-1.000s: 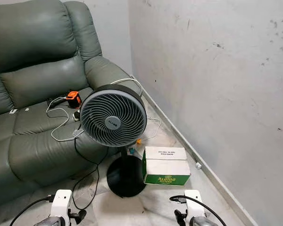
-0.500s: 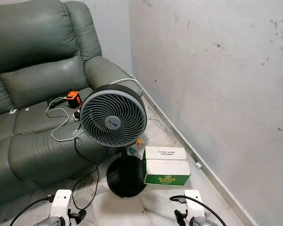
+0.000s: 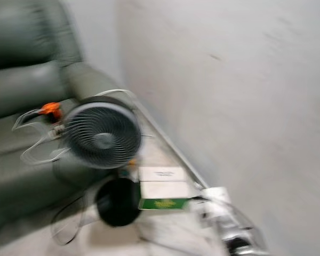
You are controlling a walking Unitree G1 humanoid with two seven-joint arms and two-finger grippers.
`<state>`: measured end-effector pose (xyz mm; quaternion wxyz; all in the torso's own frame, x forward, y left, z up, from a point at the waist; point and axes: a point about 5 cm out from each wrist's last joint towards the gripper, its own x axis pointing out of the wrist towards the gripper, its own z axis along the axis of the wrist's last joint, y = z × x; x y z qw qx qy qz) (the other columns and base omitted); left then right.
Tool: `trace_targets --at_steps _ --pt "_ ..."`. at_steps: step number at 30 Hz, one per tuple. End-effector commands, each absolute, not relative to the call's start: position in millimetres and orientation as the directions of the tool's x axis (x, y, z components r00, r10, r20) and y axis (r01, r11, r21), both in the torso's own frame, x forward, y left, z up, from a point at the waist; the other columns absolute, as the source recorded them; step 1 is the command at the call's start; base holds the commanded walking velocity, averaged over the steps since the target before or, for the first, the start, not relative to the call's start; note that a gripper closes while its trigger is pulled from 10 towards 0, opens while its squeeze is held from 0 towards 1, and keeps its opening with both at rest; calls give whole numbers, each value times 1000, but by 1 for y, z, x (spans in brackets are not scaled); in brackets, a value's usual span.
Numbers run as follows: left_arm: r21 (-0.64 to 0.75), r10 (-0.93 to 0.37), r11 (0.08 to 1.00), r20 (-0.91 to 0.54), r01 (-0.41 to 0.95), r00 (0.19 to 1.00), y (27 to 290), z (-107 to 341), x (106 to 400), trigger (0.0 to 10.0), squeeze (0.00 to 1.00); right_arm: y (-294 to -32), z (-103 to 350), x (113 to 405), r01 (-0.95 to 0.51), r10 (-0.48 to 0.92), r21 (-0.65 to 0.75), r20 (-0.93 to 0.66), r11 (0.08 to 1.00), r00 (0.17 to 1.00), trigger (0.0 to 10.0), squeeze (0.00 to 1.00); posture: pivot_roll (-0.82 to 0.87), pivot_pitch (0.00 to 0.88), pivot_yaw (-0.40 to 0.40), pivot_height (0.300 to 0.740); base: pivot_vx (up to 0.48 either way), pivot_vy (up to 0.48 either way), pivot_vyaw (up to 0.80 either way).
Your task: Hang keys on a hook
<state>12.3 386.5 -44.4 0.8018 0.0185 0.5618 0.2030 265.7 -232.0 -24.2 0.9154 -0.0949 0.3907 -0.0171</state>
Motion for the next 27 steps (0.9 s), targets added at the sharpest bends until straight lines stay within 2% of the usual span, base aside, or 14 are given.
trace_targets --at_steps 1,15,22,24,25,26,27 --pt "152 250 949 -896 -275 366 362 -58 39 10000 0 -205 -44 249 -108 -31 -129 -770 986 637 10000 0 80 0 -47 740 0 0 0" --pt "127 221 958 -899 -257 379 362 -57 38 10000 0 -205 -41 253 -109 -33 -137 -760 985 649 10000 0 82 0 -43 740 0 0 0" --pt "114 218 961 -872 -252 438 362 -55 44 10000 0 -199 -34 262 -137 18 -111 -710 984 704 10000 0 89 0 -33 740 0 0 0" --pt "121 235 961 -834 -249 500 364 -51 50 10000 0 -203 -17 281 -95 -2 -117 -639 989 769 10000 0 95 0 -25 740 0 0 0" --pt "52 168 979 -758 -199 630 327 -51 143 10000 0 -204 -9 289 -83 -4 -115 -607 990 795 10000 0 91 0 -24 740 0 0 0" --pt "14 113 990 -690 -144 715 293 -36 210 10000 0 -205 -4 293 -77 -3 -112 -588 991 809 10000 0 91 0 -24 740 0 0 0" --pt "1 67 996 -627 -85 776 265 -12 262 10000 0 -206 2 299 -76 -5 -119 -565 990 825 10000 0 82 0 -21 740 0 0 0"
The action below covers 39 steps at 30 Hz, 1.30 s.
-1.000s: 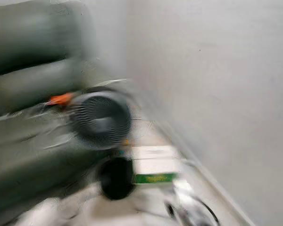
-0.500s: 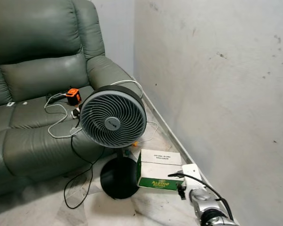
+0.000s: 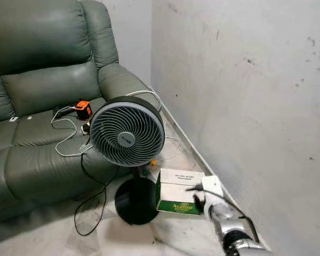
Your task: Hang keys on a hook
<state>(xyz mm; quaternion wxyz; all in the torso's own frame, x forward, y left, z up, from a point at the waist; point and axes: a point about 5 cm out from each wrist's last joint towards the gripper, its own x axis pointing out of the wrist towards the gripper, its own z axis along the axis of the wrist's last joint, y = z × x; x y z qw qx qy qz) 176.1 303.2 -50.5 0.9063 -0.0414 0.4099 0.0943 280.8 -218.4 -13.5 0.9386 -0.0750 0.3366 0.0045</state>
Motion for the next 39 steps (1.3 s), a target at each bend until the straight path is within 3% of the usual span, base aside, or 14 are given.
trace_targets --at_steps 1,3,12,20,32,39 --pt "-24 12 999 -564 -31 826 245 14 298 10000 0 -207 10 306 -80 0 -126 -538 989 843 10000 0 78 0 -19 740 0 0 0" --pt "-53 -42 998 -521 17 853 238 31 316 10000 0 -210 23 317 -68 -2 -124 -495 990 869 10000 0 75 0 -18 740 0 0 0" --pt "-75 -92 995 -504 63 859 222 39 327 10000 0 -208 43 333 -61 40 -36 -415 998 909 10000 0 71 0 -13 740 0 0 0" --pt "-70 -52 997 -530 18 846 226 29 319 10000 0 -206 42 332 -87 65 -35 -412 996 909 10000 0 71 0 -13 740 0 0 0" --pt "-85 -94 994 -389 66 916 242 38 311 10000 0 -229 57 330 -180 148 -59 -353 982 924 10000 0 75 0 -17 740 0 0 0" --pt "-60 -119 992 -217 108 969 246 62 281 10000 0 -251 79 323 -217 212 13 -283 976 935 10000 0 81 0 -16 740 0 0 0"
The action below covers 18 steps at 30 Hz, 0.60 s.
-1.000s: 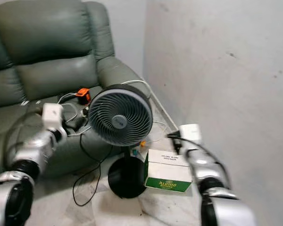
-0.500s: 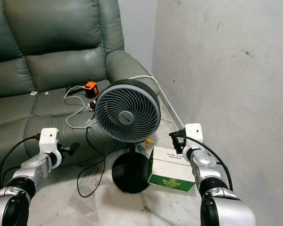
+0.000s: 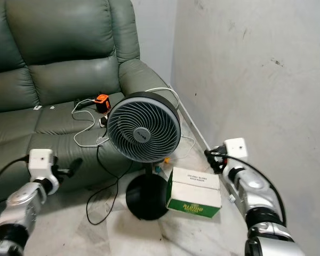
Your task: Hang keys on a hook
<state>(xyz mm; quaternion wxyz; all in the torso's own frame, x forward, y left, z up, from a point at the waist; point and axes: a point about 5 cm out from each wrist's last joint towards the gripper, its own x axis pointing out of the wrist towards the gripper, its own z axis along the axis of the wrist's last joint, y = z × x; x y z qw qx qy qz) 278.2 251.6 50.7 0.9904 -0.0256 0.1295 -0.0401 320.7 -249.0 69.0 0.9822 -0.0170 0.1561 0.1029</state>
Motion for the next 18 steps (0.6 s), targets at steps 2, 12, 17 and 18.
trace_targets --at_steps 2,12,17,18 --pt "-28 -154 988 -179 151 972 236 71 265 10000 0 -252 84 318 -211 213 36 -259 977 942 10000 0 79 0 -6 740 0 0 0" --pt "29 -209 976 -178 217 962 205 79 210 10000 0 -246 91 259 -143 167 129 -196 981 966 10000 0 68 0 7 740 0 0 0" --pt "-20 -190 982 -182 189 965 198 91 206 10000 0 -241 90 230 -43 81 172 -224 984 971 10000 0 43 0 16 740 0 0 0" --pt "-35 -199 980 -172 196 965 195 95 209 10000 0 -239 90 228 -32 73 182 -226 983 972 10000 0 39 0 16 740 0 0 0"
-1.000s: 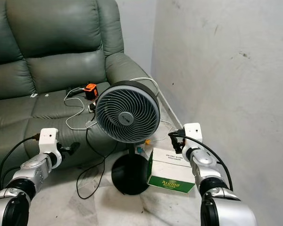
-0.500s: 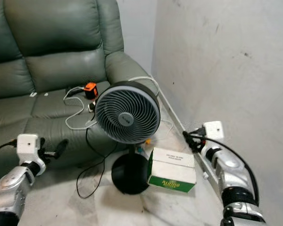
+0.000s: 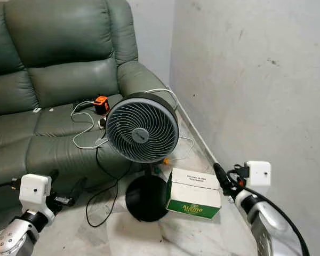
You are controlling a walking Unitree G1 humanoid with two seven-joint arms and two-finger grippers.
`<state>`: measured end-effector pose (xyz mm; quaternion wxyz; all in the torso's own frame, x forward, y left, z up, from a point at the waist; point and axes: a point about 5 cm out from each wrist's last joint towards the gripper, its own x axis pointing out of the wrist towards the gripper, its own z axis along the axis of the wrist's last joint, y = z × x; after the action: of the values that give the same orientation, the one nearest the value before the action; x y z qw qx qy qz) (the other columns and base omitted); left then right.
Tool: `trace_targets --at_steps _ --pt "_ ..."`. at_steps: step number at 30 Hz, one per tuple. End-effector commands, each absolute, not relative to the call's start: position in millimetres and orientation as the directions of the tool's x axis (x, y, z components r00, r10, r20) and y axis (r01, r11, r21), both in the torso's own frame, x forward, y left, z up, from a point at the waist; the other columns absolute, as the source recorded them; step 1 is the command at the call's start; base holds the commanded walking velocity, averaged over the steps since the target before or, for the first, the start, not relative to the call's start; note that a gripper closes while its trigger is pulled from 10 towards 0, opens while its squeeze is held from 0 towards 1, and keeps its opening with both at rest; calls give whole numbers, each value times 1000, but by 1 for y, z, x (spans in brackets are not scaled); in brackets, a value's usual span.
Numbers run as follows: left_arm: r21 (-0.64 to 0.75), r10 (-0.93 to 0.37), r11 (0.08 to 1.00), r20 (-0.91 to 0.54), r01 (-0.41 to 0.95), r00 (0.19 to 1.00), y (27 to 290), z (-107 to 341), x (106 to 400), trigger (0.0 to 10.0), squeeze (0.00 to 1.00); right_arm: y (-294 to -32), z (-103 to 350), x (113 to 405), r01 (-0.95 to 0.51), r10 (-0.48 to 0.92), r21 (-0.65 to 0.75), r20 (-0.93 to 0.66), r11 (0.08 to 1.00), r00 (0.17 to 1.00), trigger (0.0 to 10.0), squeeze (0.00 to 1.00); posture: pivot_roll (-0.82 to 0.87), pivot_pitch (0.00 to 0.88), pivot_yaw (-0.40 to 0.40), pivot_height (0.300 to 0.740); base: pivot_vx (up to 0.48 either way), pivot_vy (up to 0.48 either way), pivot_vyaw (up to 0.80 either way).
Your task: Hang keys on a hook
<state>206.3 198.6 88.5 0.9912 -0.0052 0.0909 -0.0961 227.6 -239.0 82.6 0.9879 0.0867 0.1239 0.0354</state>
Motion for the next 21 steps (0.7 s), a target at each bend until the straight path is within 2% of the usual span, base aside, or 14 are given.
trace_targets --at_steps 1,3,5,7,12,16,21 --pt "-20 -202 979 -166 201 965 193 98 212 10000 0 -237 91 228 -33 72 173 -225 984 972 10000 0 39 0 16 740 0 0 0" --pt "17 -221 974 -146 226 964 188 105 219 10000 0 -230 92 231 -34 64 137 -218 990 974 10000 0 50 0 26 740 0 0 0" --pt "38 -242 967 -151 250 959 185 108 224 10000 0 -217 96 236 -70 115 206 -217 976 969 10000 0 65 0 29 740 0 0 0" --pt "29 -232 971 -136 238 963 186 114 226 10000 0 -213 102 242 -96 128 165 -193 982 973 10000 0 82 0 20 740 0 0 0" --pt "-2 -193 981 -141 195 971 184 119 221 10000 0 -219 110 247 -102 138 186 -194 977 971 10000 0 99 0 -24 740 0 0 0" --pt "-36 -167 986 -147 164 975 177 117 214 10000 0 -228 117 255 -95 123 148 -197 984 973 10000 0 96 0 -57 740 0 0 0" --pt "-51 -176 984 -150 170 973 169 116 211 10000 0 -225 119 255 -122 149 138 -204 983 967 10000 0 86 13 -75 740 0 0 0"
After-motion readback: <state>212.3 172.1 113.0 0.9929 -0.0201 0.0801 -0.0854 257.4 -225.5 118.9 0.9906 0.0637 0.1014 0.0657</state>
